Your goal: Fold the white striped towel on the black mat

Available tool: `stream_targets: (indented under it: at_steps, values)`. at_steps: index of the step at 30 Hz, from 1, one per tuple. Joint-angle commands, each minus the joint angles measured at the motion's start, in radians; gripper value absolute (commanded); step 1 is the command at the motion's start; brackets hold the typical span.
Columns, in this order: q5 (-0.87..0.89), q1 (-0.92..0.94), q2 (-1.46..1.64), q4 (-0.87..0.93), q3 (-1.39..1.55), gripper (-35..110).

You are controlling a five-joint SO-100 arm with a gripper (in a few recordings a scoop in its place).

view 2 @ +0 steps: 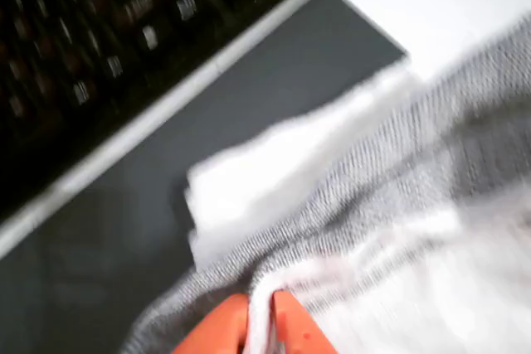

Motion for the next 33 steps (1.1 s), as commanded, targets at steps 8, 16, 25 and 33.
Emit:
stream_targets:
  at_steps: [8,16,25,33]
  values:
    - [0.015,0.089,-0.35,-0.124,-0.235,8]
    - [0.017,0.109,-0.337,-0.144,-0.25,11]
    - [0.009,0.124,0.1,-0.044,-0.137,14]
    - [-0.08,0.104,0.431,0.236,-0.005,13]
